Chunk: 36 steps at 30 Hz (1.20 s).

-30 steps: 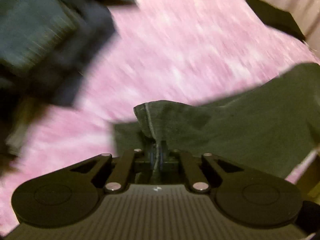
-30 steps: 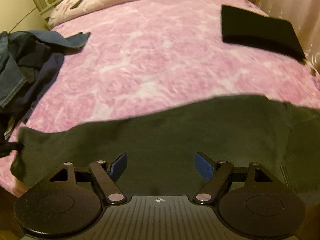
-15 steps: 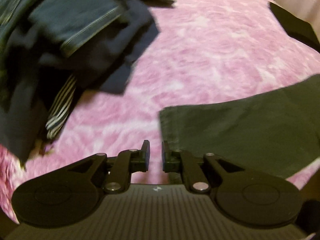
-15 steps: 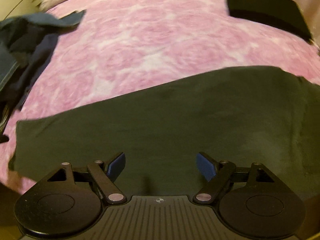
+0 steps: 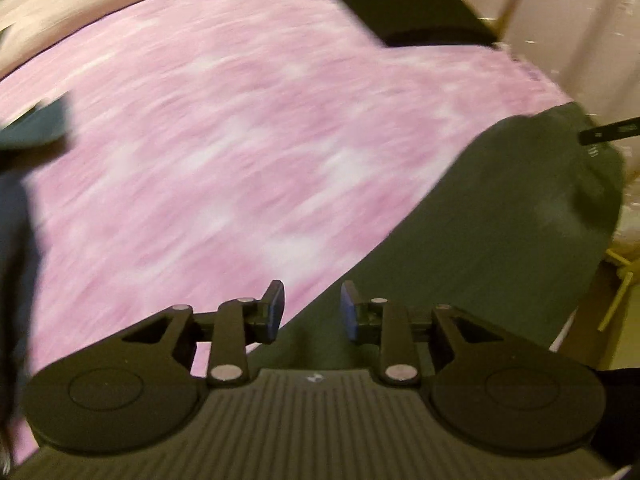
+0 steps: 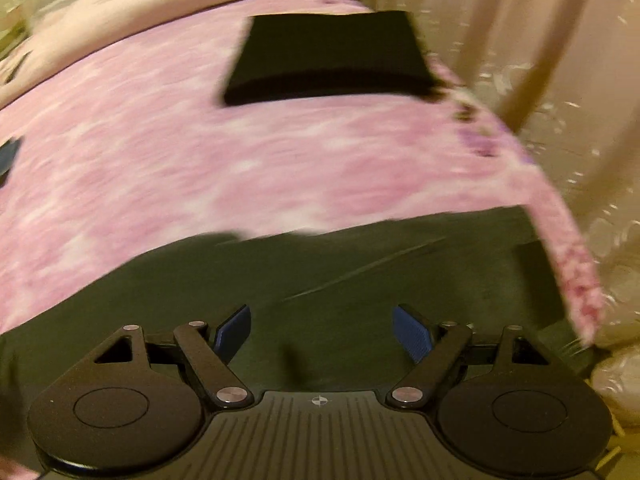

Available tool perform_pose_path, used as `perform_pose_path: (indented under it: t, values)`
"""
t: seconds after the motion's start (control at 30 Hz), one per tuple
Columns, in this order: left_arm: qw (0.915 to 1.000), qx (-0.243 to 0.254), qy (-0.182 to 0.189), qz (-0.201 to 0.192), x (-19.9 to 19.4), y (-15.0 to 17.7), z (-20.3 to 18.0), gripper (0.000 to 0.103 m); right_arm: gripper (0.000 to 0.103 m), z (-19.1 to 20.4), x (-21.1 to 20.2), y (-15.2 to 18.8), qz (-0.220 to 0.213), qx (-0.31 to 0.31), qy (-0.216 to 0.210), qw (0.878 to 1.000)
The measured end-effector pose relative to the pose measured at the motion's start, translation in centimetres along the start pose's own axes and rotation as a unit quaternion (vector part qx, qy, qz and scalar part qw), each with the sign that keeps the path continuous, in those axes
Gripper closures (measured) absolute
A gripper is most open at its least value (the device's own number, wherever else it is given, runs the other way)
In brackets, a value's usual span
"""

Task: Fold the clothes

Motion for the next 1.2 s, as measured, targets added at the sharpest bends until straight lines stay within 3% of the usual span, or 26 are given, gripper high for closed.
perform_pose_path:
  t: [0.17,0.33,0.5,0.6,0.73,0.83,0.9,1.0,1.03,1.07,1.1,1.13,1.2]
  values:
    - [0.9968,0.047,0.063,0.015,6.5,-8.2,-5.7,0.073,0.022,-9.2,3.3,-3.5,0.005,0.02,0.013,1.0]
    - [0.9913,0.074,0.103,0.034,12.5,-14.2,-9.6,0.073,0.022,-15.1,9.0,-5.4,0.065,-0.022,-0.006,0.998]
    - [0.9867,0.068,0.137,0.056,16.0,-17.5,-11.4,0.073,0.022,-17.8,10.9,-4.0,0.086,-0.052,-0.008,0.995]
    - [0.9821,0.03,0.173,0.07,17.7,-19.4,-11.3,0.068,0.022,-19.3,11.4,-2.5,0.088,-0.015,-0.028,0.996]
    - [0.9666,-0.013,0.223,0.125,22.0,-21.0,-10.9,0.067,0.022,-19.4,11.2,-1.9,0.079,-0.01,-0.028,0.996]
    - [0.95,-0.037,0.259,0.171,25.4,-21.8,-10.7,0.051,0.022,-19.2,10.8,-1.6,0.068,-0.02,-0.023,0.997]
    - [0.9351,-0.046,0.284,0.207,27.3,-21.6,-10.9,0.051,0.022,-19.4,10.7,-1.3,0.066,-0.017,-0.024,0.997]
    - [0.9114,-0.061,0.323,0.248,28.8,-21.0,-11.3,0.064,0.022,-19.6,10.7,-0.9,0.067,-0.008,-0.025,0.997]
    - [0.9071,-0.065,0.333,0.249,28.5,-20.9,-11.4,0.078,0.022,-19.5,10.6,-0.9,0.066,-0.007,-0.023,0.998]
    - [0.9073,-0.07,0.337,0.242,28.0,-20.8,-11.4,0.085,0.022,-19.4,10.6,-0.9,0.066,-0.006,-0.02,0.998]
    - [0.9156,-0.075,0.329,0.218,27.0,-20.9,-11.1,0.09,0.022,-19.4,10.6,-0.9,0.067,-0.006,-0.018,0.998]
    - [0.9253,-0.08,0.318,0.19,25.8,-20.9,-10.7,0.098,0.022,-19.4,10.6,-1.0,0.068,-0.005,-0.016,0.998]
    - [0.9553,-0.099,0.263,0.092,22.6,-21.4,-8.9,0.103,0.022,-19.3,10.5,-1.0,0.07,-0.005,-0.012,0.997]
Point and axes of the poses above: each gripper's, at about its wrist camera, not at the fingertips, and x roughly the way its jaws point, z to its left, y to its underside, the point moved 1 cm from there along x, roughly the way its jaws point, and after that the axes turned 9 degrees about y, right-handed, at the moved point
